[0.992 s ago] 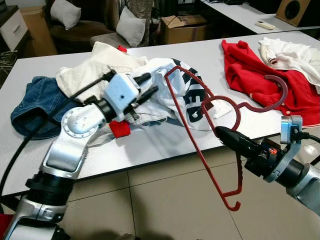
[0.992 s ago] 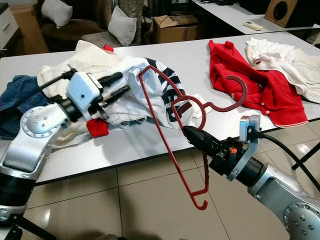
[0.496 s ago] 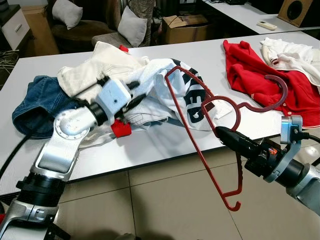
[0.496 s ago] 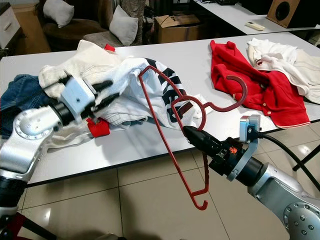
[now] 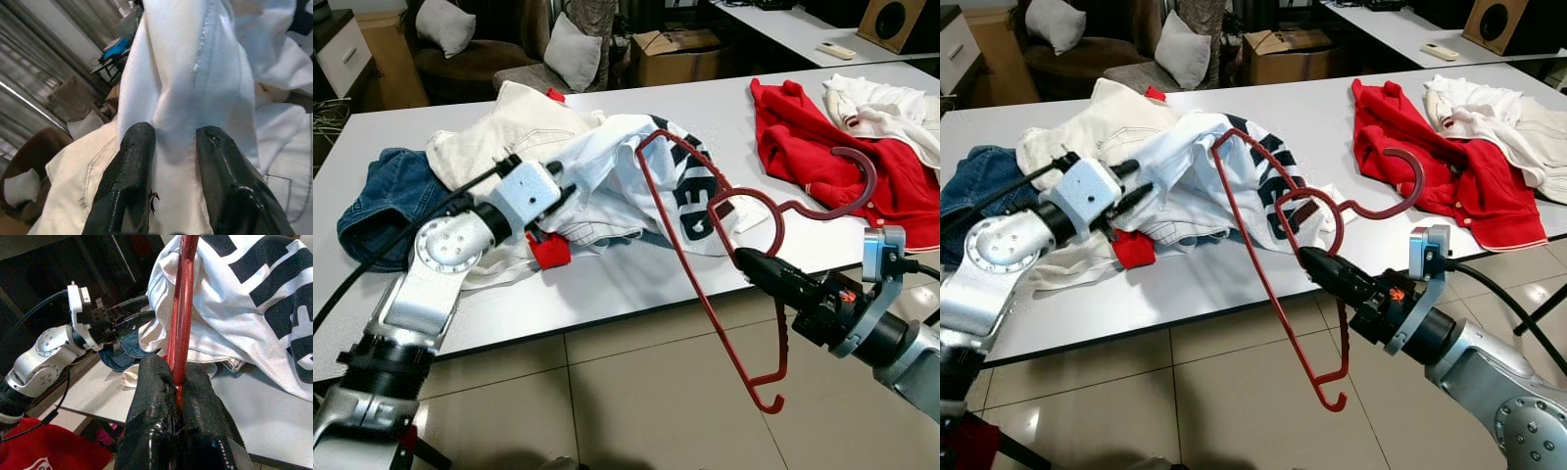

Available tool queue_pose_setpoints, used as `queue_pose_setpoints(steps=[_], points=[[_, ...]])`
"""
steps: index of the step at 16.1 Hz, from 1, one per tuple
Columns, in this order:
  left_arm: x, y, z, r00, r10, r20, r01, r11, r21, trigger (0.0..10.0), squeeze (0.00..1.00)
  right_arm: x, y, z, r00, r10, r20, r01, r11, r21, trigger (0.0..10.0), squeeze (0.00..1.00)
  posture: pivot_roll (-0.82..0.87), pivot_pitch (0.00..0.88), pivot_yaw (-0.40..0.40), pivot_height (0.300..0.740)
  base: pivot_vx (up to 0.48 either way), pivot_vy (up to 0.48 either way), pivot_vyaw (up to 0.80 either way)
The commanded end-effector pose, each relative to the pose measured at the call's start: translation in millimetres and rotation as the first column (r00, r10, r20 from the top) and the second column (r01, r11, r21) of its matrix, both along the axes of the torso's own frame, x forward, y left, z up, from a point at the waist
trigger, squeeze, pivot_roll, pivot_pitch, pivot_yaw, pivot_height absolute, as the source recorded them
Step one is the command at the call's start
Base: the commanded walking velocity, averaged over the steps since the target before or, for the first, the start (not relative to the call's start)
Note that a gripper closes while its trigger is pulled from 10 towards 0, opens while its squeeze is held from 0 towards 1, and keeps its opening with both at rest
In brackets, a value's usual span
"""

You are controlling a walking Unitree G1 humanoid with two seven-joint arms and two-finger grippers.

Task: Hang hanger

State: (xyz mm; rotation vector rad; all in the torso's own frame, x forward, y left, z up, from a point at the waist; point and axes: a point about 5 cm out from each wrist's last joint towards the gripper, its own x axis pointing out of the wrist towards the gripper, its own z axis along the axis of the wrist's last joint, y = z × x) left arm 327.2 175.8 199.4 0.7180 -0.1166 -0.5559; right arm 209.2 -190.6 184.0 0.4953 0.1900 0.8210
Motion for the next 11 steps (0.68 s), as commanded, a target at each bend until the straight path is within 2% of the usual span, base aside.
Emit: queue_pose_setpoints(steps=[1, 2, 3, 4, 11], points=[[2.3, -1.2, 3, 1.0, 0.006, 0.01, -0.006, 1.0, -0.011, 5.0, 0.0, 0.0, 1.5, 6, 0.999, 0.011, 0.036, -0.012, 1.0, 0.011, 10.0, 0.0, -0.21, 0.0, 0.011, 0.74, 0.0, 0.0, 0.0], [2.5, -2.8, 3, 1.0, 0.003, 0.005, -0.003, 1.0, -0.028, 4.8, 0.0, 0.2, 1.5, 6, 0.999, 0.011, 0.036, -0.012, 1.0, 0.012, 10.0, 0.0, -0.21, 0.0, 0.011, 0.74, 0.0, 0.0, 0.0], [2.6, -7.6, 2, 1.0, -0.007, -0.007, 0.006, 0.998, -0.069, 0.9, 0.0, 0.3, 1.6, 6, 0.999, 0.01, 0.037, -0.011, 1.0, 0.012, 10.0, 0.0, -0.21, 0.0, 0.012, 0.74, 0.0, 0.0, 0.0], [2.6, -10.8, 1, 1.0, -0.011, -0.016, 0.01, 0.997, -0.082, 0.0, 0.0, 0.0, 1.7, 7, 0.999, 0.009, 0.037, -0.01, 1.0, 0.012, 10.0, 0.0, -0.21, 0.0, 0.013, 0.74, 0.0, 0.0, 0.0], [7.4, -13.2, -3, 0.998, 0.052, -0.03, -0.057, 0.983, -0.172, 0.0, 0.0, -1.6, 1.7, 6, 0.999, 0.006, 0.037, -0.006, 1.0, 0.013, 10.0, 0.0, -0.21, 0.0, 0.017, 0.74, 0.0, 0.0, 0.0]])
